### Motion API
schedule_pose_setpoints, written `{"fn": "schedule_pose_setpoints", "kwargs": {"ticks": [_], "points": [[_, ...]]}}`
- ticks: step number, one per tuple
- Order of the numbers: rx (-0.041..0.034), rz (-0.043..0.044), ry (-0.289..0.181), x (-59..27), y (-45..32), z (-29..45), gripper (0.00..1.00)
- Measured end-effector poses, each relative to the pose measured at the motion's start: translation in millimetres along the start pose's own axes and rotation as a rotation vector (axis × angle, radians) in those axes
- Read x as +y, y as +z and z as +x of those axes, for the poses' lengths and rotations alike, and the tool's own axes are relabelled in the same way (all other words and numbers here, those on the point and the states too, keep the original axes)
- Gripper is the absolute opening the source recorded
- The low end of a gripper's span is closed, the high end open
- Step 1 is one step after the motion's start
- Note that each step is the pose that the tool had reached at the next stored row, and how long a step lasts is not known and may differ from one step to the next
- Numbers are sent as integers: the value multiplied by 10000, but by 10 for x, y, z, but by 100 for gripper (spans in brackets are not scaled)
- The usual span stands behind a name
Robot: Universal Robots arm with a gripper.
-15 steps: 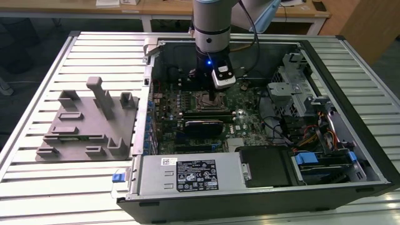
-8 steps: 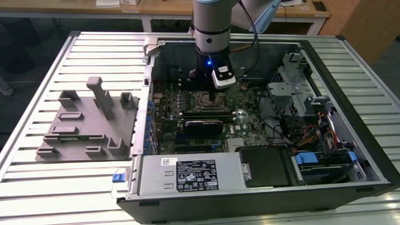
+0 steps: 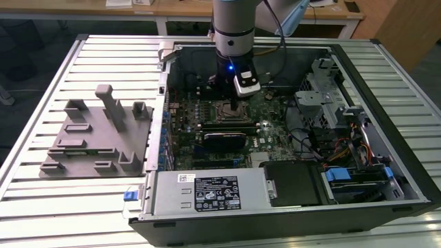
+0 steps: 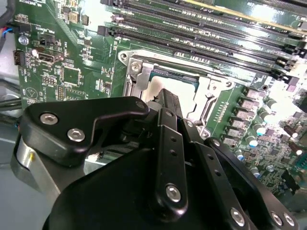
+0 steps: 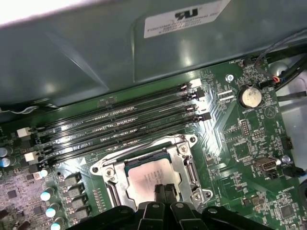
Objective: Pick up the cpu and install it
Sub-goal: 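Install the second cpu locking lever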
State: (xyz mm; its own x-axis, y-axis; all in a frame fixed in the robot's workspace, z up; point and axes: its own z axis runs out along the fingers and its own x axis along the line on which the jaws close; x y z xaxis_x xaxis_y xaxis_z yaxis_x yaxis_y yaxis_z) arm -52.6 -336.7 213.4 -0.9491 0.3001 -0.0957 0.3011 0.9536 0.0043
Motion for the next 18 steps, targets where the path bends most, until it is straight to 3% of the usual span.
{"fn": "schedule_pose_setpoints", "kwargs": {"ticks": [11,18], "points": [[-1,3,0,1,-186,-18,11],[0,4,0,1,-195,-19,11]]}}
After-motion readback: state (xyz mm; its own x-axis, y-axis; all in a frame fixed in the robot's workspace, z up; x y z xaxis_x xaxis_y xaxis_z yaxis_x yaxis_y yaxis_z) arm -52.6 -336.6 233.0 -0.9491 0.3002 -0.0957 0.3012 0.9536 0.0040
